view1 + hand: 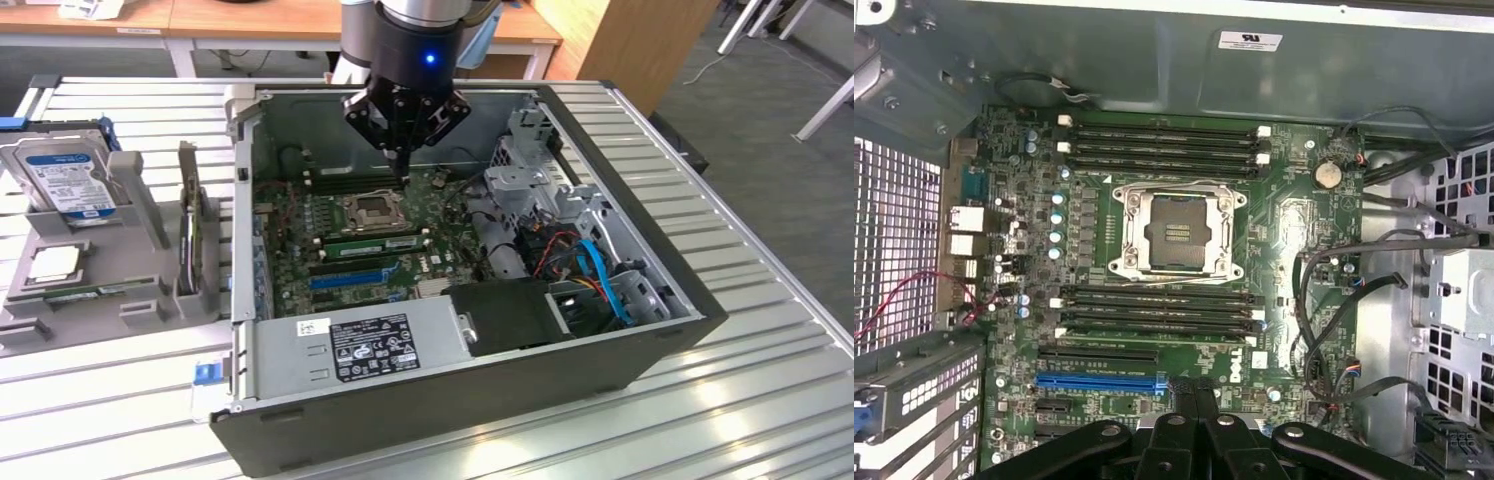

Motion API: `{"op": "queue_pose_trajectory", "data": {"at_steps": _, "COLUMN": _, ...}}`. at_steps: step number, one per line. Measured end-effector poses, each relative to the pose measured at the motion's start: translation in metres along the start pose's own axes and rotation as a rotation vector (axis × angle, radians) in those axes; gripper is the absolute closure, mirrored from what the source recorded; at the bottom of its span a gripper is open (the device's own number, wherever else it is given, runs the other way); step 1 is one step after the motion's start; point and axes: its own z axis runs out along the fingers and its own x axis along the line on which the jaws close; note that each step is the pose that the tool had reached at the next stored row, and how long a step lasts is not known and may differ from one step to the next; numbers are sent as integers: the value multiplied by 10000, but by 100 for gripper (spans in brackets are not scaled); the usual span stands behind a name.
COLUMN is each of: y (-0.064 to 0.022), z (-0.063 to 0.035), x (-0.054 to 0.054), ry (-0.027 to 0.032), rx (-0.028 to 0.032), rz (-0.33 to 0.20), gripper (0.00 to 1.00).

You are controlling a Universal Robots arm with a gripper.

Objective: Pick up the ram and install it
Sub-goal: 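Press down the ram until it locks into place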

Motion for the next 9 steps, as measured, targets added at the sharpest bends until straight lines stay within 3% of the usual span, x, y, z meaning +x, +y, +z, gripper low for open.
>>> {"op": "queue_pose_trajectory", "data": {"at_steps": 9, "y": 1, "z": 0, "x": 36, "ry": -5, "rx": 1, "rz": 130, "gripper": 90}}
